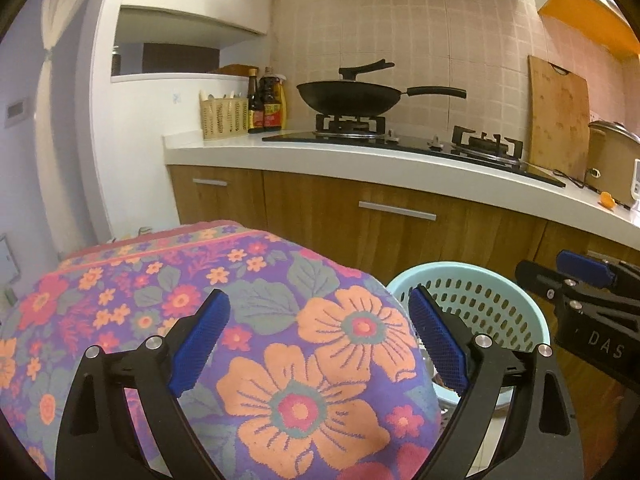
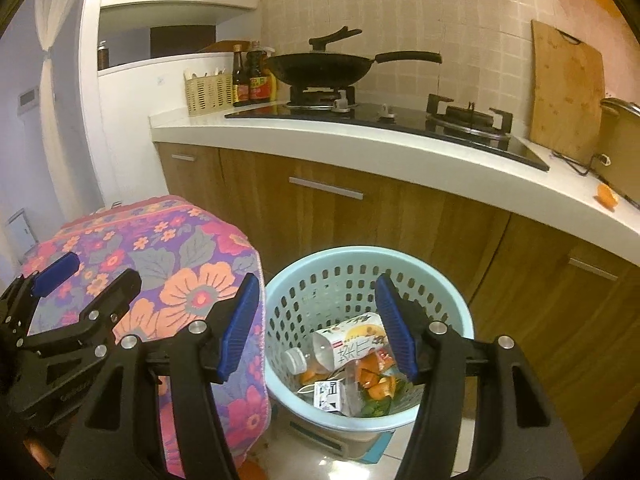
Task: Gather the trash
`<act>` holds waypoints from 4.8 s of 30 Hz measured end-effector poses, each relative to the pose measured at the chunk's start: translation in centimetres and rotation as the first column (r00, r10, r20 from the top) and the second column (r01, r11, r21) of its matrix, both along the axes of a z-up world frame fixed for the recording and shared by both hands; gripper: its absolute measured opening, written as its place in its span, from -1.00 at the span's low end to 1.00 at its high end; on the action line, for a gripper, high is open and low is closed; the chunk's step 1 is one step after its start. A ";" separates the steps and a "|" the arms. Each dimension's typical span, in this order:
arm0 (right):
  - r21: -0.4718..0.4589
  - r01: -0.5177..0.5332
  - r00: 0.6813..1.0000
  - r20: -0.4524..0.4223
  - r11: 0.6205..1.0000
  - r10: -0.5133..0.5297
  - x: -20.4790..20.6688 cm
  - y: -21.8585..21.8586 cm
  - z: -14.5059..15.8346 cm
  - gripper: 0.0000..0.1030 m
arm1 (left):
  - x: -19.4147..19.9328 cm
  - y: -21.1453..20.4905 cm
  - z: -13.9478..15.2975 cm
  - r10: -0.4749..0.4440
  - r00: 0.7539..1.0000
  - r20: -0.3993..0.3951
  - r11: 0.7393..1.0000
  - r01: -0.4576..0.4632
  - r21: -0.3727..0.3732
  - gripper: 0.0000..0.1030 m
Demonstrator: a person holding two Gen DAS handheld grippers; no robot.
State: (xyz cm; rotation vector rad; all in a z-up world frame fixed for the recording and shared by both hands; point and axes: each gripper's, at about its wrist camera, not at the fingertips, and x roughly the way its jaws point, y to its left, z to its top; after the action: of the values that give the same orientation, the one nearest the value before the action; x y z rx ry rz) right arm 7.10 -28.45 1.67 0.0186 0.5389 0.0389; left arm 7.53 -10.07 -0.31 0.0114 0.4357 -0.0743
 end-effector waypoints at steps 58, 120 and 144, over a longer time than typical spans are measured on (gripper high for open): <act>0.014 0.039 0.999 0.012 0.999 -0.039 -0.4 -1.3 0.6 0.40 | 0.0 0.3 -0.2 0.019 1.000 -0.015 1.000 -0.019 0.003 0.84; -0.003 0.027 0.999 0.033 1.000 -0.027 -0.7 -0.7 1.3 0.40 | 0.2 0.8 -0.2 0.034 0.999 -0.026 0.999 -0.035 -0.023 0.85; -0.004 0.031 0.999 0.028 1.000 -0.031 -0.7 -0.7 0.7 0.40 | 0.1 0.9 0.0 0.040 0.999 -0.019 0.999 -0.040 -0.018 0.85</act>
State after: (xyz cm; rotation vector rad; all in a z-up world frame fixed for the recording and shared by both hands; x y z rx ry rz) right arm 6.42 -29.20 2.41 0.0221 0.5112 0.0077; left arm 7.62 -9.18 -0.32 -0.0157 0.4539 -0.0387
